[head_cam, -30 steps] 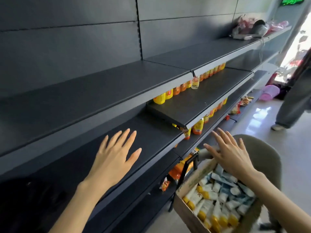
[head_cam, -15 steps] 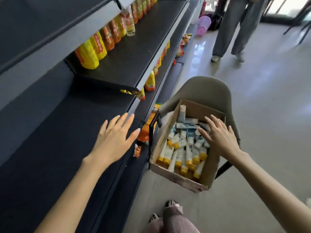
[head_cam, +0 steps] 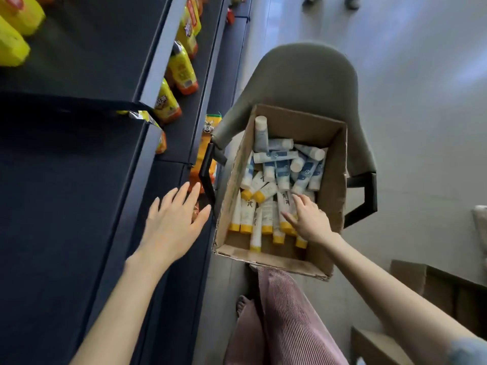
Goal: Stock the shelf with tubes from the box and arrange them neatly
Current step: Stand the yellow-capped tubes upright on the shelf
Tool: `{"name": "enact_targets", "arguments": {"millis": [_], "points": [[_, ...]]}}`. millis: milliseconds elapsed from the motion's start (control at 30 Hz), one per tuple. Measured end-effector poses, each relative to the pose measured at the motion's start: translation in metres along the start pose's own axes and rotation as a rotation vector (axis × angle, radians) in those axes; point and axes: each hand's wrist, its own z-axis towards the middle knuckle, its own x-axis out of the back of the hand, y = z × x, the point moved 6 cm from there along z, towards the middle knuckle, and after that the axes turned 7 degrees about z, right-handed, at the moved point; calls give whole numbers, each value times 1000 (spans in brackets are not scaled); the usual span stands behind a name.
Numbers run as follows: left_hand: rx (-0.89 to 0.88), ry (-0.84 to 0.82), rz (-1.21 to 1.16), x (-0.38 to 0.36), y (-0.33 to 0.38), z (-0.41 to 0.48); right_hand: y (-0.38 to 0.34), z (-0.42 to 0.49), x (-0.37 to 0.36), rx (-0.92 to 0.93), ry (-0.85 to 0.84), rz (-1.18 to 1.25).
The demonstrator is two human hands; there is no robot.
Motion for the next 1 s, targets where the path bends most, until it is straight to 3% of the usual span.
{"name": "enact_targets", "arguments": {"millis": [233, 367, 500, 767, 867, 1000], "points": [[13, -34, -96, -45, 15, 32, 4, 35, -99, -312, -175, 538], [12, -33, -136, -65, 18, 36, 1, 46, -153, -444, -270, 612], [31, -48, -184, -84, 17, 28, 1, 50, -185, -527, -253, 617], [50, -60, -261, -103, 19, 18, 11, 58, -195, -552, -123, 566], [59, -29, -317, -102, 18, 21, 12, 56, -185, -534, -89, 717], [71, 9, -411, -99, 22, 27, 15, 47, -162, -641, -127, 1044]]}}
